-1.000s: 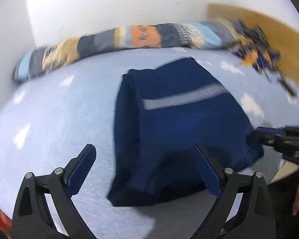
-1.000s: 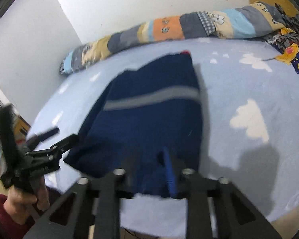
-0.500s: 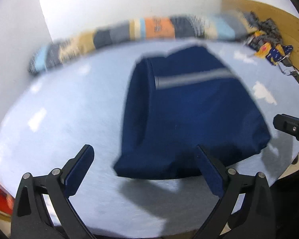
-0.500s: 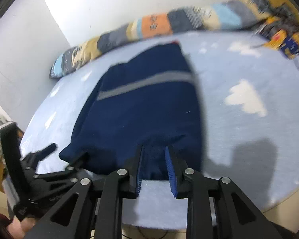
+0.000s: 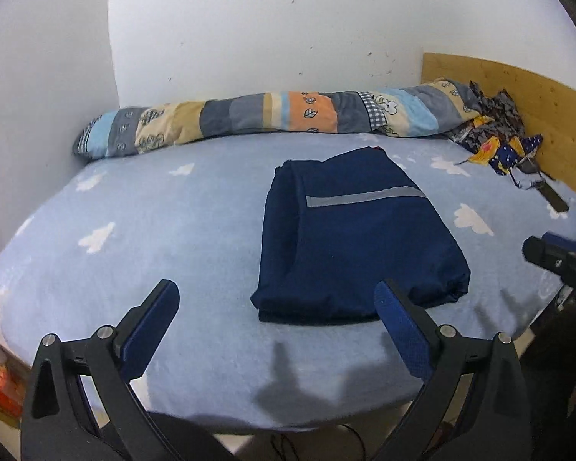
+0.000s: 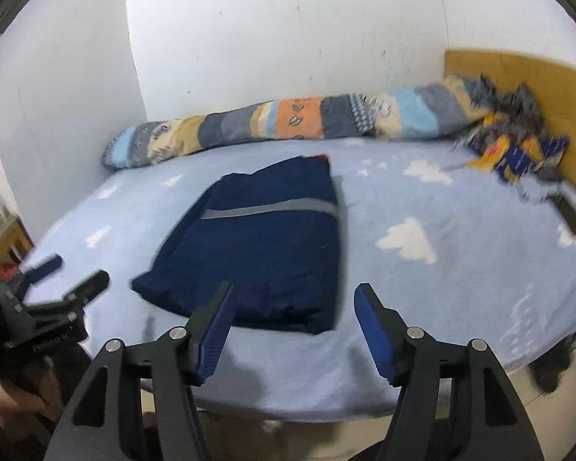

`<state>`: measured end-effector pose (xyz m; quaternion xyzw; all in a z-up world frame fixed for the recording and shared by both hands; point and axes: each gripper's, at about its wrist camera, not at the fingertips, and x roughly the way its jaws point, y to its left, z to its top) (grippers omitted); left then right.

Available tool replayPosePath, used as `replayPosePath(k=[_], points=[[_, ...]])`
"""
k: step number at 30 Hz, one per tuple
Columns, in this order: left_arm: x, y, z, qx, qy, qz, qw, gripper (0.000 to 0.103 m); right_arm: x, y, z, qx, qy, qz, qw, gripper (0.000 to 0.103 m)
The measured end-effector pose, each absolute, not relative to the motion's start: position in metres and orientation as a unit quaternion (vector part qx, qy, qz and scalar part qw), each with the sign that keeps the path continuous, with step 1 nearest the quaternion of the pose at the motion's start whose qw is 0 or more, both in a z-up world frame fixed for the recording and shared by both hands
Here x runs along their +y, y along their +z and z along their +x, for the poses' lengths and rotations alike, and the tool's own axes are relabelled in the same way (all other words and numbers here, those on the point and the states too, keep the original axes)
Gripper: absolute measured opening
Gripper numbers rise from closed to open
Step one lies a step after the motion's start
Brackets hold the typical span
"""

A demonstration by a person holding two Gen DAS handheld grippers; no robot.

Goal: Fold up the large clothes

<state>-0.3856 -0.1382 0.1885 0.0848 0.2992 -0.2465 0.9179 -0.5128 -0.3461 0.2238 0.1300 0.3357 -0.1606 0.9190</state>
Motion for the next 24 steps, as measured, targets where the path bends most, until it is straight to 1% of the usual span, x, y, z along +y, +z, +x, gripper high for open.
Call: replayPosePath(k=[3, 5, 11, 17, 24], points=[[-0.14, 0.182, -0.39, 0.309, -0.248, 0.061, 0.916, 0.103, -0.346, 0.221, -0.512, 0.328, -0.159, 0.163, 0.917, 0.068], [-0.149, 0.176, -0.389, 0.322, -0.243, 0.067, 0.912, 0.103, -0.342, 0.217, -0.51, 0.328, -0.153, 0.179, 0.915, 0.069], [-0.17, 0.166, -0.382, 0.352, -0.238, 0.095, 0.9, 0.103, -0.332, 0.213, -0.485, 0.356, -0.167, 0.14, 0.909, 0.071], [-0.173, 0.161, -0.378, 0.358, -0.23, 0.098, 0.899, 0.103, -0.331, 0.19, -0.468, 0.384, -0.166, 0.169, 0.893, 0.071], [-0.161, 0.158, -0.367, 0.384, -0.221, 0.089, 0.892, 0.103, -0.313, 0.181, -0.453, 0.389, -0.162, 0.149, 0.895, 0.071]])
